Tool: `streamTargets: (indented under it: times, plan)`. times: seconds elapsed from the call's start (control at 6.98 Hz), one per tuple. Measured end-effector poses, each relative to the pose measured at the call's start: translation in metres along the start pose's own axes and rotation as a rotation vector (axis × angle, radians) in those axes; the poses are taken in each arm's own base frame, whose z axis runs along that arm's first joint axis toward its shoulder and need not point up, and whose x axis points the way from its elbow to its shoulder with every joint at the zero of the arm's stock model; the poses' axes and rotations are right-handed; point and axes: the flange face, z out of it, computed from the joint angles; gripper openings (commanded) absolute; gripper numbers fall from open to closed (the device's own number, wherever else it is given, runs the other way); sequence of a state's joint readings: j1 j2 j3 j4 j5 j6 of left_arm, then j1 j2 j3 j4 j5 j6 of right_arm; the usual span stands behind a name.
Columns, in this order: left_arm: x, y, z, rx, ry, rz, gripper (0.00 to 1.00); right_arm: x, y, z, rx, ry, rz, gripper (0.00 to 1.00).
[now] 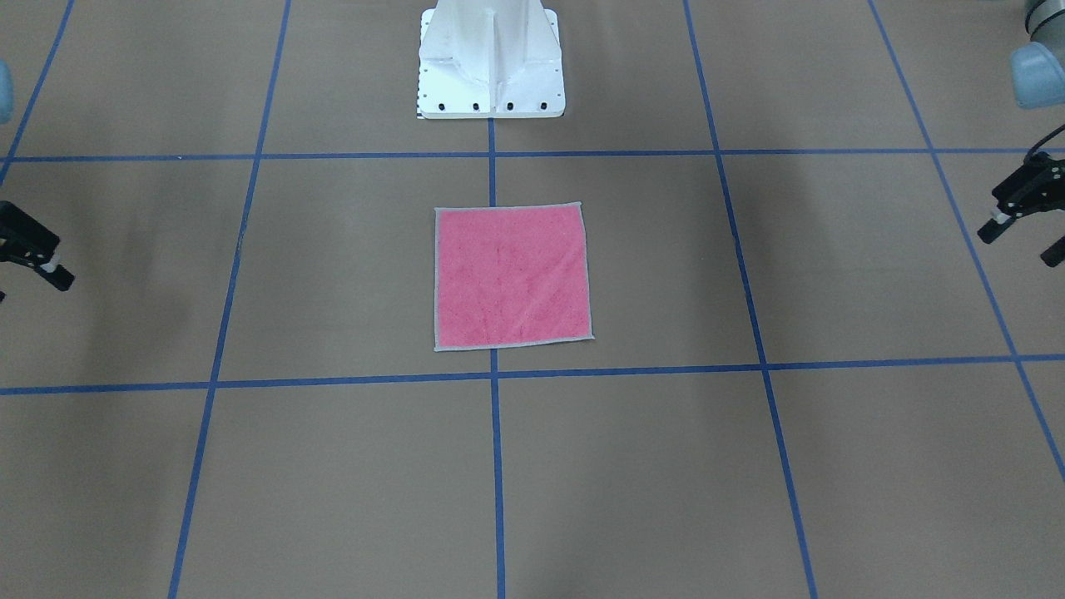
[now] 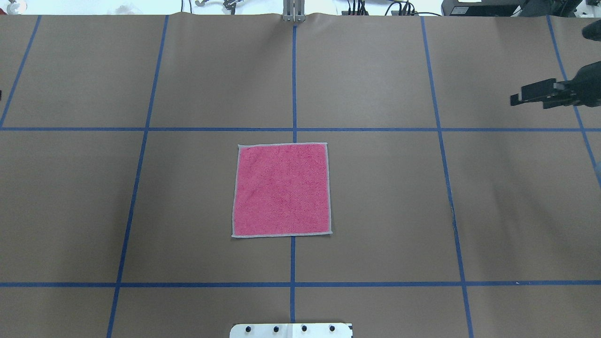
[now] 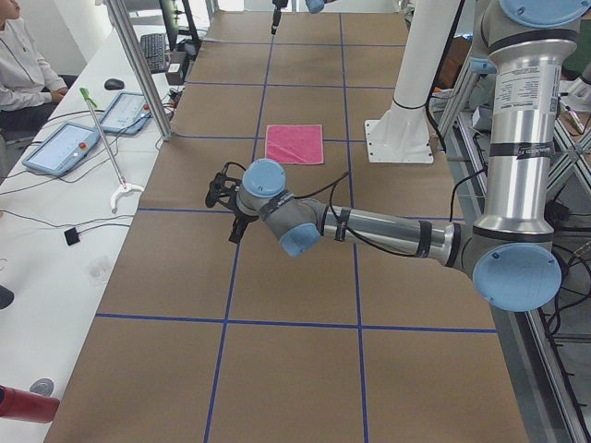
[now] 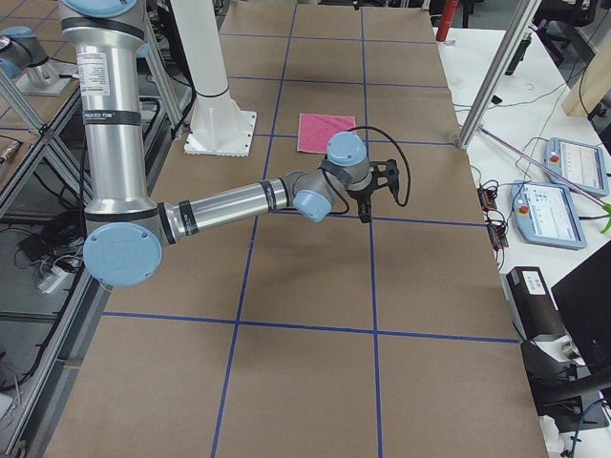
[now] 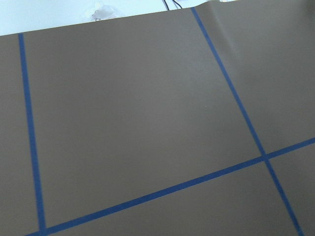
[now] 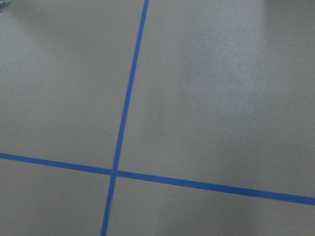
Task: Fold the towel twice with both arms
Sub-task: 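Move the left gripper and the right gripper down to the towel's near corners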
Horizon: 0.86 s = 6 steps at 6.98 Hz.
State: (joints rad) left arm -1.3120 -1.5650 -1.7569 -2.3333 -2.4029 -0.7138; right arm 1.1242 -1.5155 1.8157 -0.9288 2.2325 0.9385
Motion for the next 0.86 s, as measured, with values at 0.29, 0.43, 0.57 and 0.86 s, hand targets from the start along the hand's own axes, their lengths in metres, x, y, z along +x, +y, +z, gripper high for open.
streamTargets:
  times: [0.29,0.43,0.57,0.86]
  plan:
    - [0.077,0.014,0.024,-0.007,0.039,-0.149,1.0,-0.082,0.029,0.019,0.021,-0.053,0.125,0.97]
    - [0.113,0.027,0.05,-0.013,0.041,-0.19,1.0,-0.116,0.046,0.026,0.035,-0.077,0.172,0.97]
    - [0.15,0.044,0.085,-0.016,0.035,-0.218,1.0,-0.143,0.063,0.034,0.052,-0.092,0.21,0.95]
    - [0.231,0.094,0.152,-0.01,0.038,-0.271,1.0,-0.181,0.094,0.048,0.071,-0.113,0.302,0.95]
